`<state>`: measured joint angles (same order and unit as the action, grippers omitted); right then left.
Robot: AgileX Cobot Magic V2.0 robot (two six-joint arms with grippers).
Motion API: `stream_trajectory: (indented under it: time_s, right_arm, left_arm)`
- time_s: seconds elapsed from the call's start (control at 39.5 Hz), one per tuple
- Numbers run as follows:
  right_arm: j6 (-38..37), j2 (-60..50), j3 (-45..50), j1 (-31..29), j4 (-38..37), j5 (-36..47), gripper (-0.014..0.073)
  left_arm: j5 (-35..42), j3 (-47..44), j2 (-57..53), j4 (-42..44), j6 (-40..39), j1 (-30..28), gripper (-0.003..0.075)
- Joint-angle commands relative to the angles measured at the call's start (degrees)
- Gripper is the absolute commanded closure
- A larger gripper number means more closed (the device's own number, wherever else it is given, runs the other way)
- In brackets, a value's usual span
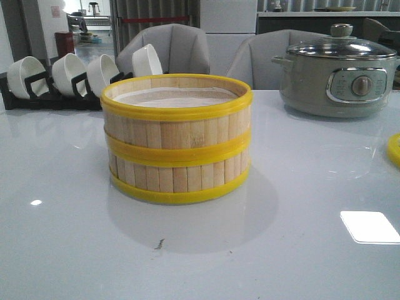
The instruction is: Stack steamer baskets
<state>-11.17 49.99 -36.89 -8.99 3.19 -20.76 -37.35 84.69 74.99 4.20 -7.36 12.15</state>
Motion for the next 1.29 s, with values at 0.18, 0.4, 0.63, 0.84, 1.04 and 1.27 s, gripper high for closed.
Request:
stream_trajectory:
  time_s: [0.18,0.4,0.63,0.84,1.04,1.27]
  right_arm:
    - [0.69,-0.43,-1.85,-0.07,0.29,3.97,0.0154]
    - [0.69,-0.43,-1.85,-0.07,0.29,3.97,0.0154]
    - [0.69,-0.43,-1.85,-0.07,0.29,3.97,0.0154]
    - [0.69,-0.43,-1.85,-0.07,0.29,3.97,0.0154]
    - [0.69,-0.43,-1.85,-0.07,0.29,3.97,0.0154]
    - [0.69,-0.43,-1.85,-0.07,0.28,3.97,0.0232]
  left_arm:
    - [11.40,-19.42,-16.46,-0.62,-0.60,-0.06,0.0623]
    - [18.21,-34.85,-26.57,-0.72,-2.51,-0.06,0.0623]
    - [21.24,-45.69,-32.02,-1.85,-4.79,-0.06,0.0623]
    - [21.62,-48.78,-32.48,-1.85,-4.79,-0.06,0.0623]
    - [21.40,-49.04,-32.48,-1.66,-4.79,-0.06,0.0623]
    - [21.15,-49.04,-32.48,-1.66,-4.69,-0.06,0.0623]
